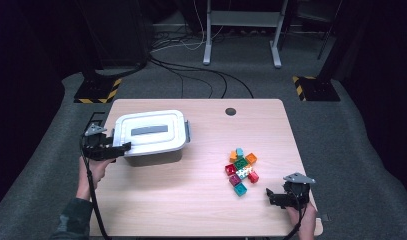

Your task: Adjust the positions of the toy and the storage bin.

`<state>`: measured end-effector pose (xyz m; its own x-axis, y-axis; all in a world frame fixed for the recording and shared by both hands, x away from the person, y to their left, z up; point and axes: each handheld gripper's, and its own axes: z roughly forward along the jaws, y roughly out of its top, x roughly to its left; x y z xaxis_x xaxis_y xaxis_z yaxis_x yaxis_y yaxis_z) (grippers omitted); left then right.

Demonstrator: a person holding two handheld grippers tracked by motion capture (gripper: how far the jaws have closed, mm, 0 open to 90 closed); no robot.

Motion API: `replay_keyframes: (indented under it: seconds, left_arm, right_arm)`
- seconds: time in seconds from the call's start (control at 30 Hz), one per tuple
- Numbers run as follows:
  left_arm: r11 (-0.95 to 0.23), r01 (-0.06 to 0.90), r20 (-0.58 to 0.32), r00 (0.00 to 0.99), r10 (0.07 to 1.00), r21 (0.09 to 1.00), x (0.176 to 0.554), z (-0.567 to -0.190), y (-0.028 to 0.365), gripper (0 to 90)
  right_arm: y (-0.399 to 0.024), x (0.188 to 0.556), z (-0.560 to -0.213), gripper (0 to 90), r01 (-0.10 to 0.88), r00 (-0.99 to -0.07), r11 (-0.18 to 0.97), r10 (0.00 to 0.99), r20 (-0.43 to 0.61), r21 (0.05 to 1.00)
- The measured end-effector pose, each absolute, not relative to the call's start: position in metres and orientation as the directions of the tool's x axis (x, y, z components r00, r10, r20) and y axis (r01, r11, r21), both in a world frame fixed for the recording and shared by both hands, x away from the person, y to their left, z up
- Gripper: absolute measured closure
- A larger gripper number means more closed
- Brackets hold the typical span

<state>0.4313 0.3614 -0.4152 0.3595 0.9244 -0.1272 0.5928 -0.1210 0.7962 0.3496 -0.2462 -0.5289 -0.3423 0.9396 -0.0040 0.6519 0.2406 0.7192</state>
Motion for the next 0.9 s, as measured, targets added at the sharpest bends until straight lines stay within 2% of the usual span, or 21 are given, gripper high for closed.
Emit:
replay_keyframes:
  seconds: [0.9]
  left_arm:
    - [-0.133,0.599,-0.136,0.382,0.914,0.79,0.423,-0.413,0.324,13.6]
  right_arm:
    - [-0.246,0.35,-0.529,0.3,0.652,-0.342,0.24,0.94,-0.004,0.719]
